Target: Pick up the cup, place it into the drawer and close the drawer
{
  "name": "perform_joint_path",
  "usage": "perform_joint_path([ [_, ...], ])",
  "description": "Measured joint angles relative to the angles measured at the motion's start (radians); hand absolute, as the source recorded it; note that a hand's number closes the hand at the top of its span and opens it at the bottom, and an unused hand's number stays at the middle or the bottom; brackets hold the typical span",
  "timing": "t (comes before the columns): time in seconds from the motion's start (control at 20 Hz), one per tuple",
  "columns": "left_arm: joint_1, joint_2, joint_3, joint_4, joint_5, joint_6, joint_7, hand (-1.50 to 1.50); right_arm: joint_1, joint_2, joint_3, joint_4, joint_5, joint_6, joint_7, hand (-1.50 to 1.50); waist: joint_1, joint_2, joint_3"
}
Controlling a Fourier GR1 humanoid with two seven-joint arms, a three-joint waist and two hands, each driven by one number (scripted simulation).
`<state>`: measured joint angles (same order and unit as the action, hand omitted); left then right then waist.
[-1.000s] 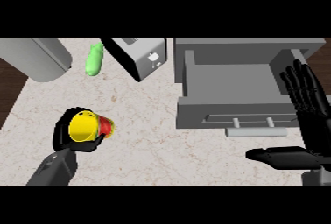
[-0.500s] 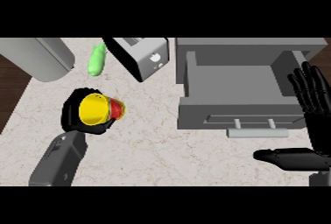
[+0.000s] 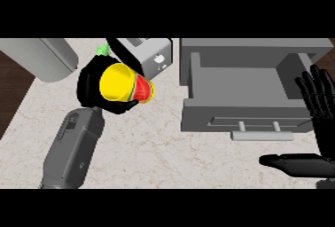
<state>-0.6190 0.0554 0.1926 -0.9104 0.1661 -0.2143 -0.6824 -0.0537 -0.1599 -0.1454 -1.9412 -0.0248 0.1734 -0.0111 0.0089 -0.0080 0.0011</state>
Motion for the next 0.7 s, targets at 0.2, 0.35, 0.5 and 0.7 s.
perform_joint_path([
  [0.2, -0.065, -0.031, -0.069, -0.100, -0.004, 0.090, 0.127, 1.50, -0.010, -0.014, -0.018, 0.011, -0.014, 0.011, 0.001, -1.50, -0.006, 0.002, 0.000],
  [0.35, -0.125, -0.043, -0.123, -0.131, -0.010, 0.167, 0.201, 1.50, 0.005, -0.022, -0.035, 0.012, -0.032, 0.028, -0.011, -1.50, -0.013, 0.004, 0.000],
  [0.5, -0.215, -0.050, -0.160, -0.125, -0.014, 0.241, 0.277, 1.50, -0.004, -0.009, -0.023, 0.027, -0.013, 0.019, -0.031, -1.50, -0.016, 0.006, 0.000],
  [0.7, -0.316, -0.053, -0.210, -0.067, 0.004, 0.327, 0.330, 1.50, -0.002, -0.006, -0.017, 0.019, -0.010, 0.022, -0.027, -1.50, -0.023, 0.008, -0.001],
])
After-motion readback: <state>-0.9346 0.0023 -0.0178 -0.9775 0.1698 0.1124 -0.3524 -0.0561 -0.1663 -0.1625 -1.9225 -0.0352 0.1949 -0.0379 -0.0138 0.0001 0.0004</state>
